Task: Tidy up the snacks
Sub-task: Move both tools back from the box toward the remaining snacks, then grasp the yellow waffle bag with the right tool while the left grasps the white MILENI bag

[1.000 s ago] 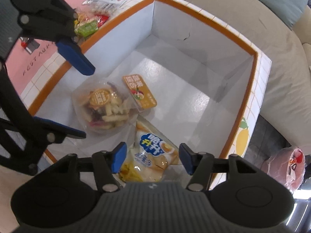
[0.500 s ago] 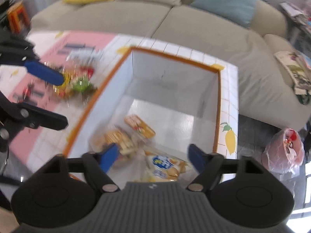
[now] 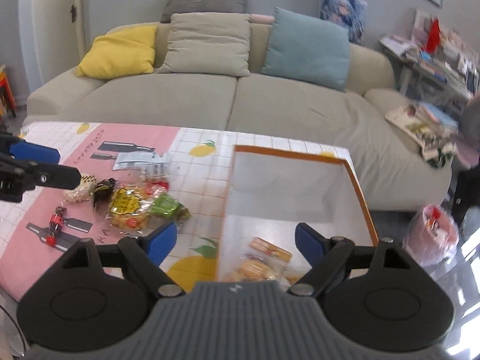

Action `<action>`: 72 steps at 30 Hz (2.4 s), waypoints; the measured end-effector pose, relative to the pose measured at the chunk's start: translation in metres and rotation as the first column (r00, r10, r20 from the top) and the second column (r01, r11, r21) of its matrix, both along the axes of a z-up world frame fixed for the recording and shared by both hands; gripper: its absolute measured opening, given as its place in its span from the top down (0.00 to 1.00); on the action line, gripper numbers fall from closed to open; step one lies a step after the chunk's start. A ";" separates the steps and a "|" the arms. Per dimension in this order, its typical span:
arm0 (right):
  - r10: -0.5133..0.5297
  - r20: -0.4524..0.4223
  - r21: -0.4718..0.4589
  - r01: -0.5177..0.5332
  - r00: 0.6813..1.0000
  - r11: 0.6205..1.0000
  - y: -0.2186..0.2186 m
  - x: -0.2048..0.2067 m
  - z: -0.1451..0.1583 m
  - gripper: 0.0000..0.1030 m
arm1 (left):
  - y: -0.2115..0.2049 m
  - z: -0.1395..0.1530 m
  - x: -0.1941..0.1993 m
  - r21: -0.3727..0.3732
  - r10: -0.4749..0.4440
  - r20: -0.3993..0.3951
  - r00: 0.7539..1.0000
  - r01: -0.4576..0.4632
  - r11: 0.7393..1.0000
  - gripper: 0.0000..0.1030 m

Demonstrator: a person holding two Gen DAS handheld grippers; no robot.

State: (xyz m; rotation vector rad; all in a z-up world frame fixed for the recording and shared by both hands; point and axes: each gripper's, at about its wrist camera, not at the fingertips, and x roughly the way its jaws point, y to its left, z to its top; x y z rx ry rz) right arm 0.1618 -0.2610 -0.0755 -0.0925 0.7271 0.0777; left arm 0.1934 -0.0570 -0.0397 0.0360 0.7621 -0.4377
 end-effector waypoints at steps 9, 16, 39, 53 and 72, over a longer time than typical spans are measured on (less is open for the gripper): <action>-0.010 -0.003 0.083 0.010 1.000 0.997 0.069 0.008 -0.010 0.07 | 0.081 -0.028 0.004 -0.028 0.188 -0.088 0.978 -0.191 0.981 0.32; -0.035 -0.067 0.126 0.043 0.997 0.991 0.111 0.020 -0.052 0.11 | 0.100 -0.068 -0.002 -0.011 0.220 -0.144 0.965 -0.224 0.975 0.33; 0.016 -0.167 0.147 0.009 0.986 0.989 0.153 0.088 -0.124 0.10 | 0.138 -0.125 0.054 -0.022 0.393 -0.203 0.897 -0.405 0.914 0.20; -0.032 -0.244 0.156 0.072 0.969 0.985 0.163 0.147 -0.164 0.06 | 0.136 -0.158 0.125 0.055 0.519 -0.217 0.827 -0.521 0.852 0.14; 0.012 -0.263 0.171 0.034 0.965 0.985 0.173 0.154 -0.172 0.22 | 0.138 -0.188 0.148 0.072 0.550 -0.285 0.785 -0.555 0.829 0.01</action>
